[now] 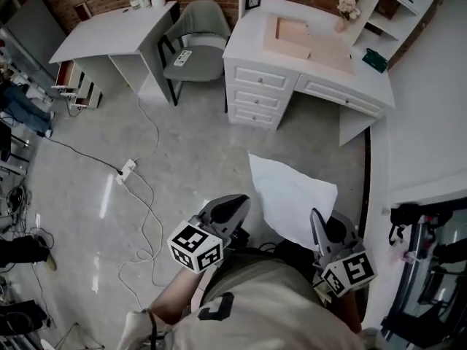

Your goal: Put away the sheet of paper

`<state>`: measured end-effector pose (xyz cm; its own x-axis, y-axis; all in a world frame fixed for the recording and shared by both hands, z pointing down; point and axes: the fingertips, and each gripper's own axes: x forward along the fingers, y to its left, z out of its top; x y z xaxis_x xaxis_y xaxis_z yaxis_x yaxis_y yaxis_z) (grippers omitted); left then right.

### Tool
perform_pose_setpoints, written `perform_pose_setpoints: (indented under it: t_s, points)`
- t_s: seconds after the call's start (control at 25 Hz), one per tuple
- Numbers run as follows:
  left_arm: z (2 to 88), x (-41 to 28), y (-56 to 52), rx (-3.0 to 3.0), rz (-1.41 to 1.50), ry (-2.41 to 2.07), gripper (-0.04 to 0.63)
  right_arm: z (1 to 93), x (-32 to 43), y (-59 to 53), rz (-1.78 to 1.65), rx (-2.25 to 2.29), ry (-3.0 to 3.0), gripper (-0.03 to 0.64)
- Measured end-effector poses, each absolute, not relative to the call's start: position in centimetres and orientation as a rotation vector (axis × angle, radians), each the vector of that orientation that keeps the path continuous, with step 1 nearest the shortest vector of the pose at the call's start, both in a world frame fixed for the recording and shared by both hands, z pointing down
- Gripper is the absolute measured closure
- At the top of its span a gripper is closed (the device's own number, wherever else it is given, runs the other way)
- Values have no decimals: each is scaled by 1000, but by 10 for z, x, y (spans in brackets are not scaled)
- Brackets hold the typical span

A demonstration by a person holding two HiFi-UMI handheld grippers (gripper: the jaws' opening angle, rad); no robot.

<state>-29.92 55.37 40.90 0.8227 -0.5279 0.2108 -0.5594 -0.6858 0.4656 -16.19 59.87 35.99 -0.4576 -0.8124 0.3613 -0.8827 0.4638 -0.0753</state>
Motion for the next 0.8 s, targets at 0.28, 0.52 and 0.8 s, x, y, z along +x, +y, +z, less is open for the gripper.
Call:
perform_pose_setpoints:
  t_s: [0.28, 0.52, 0.8]
  points:
    - [406, -221, 502, 2510, 95, -865, 568, 358, -77, 549, 332, 1472, -2517, 589]
    - [373, -128, 470, 2616, 121, -821, 568, 344, 21, 527, 328, 1514, -2547, 589]
    - [383, -48, 451, 2594, 172, -848, 568, 357, 103, 516, 408, 1502, -2543, 589]
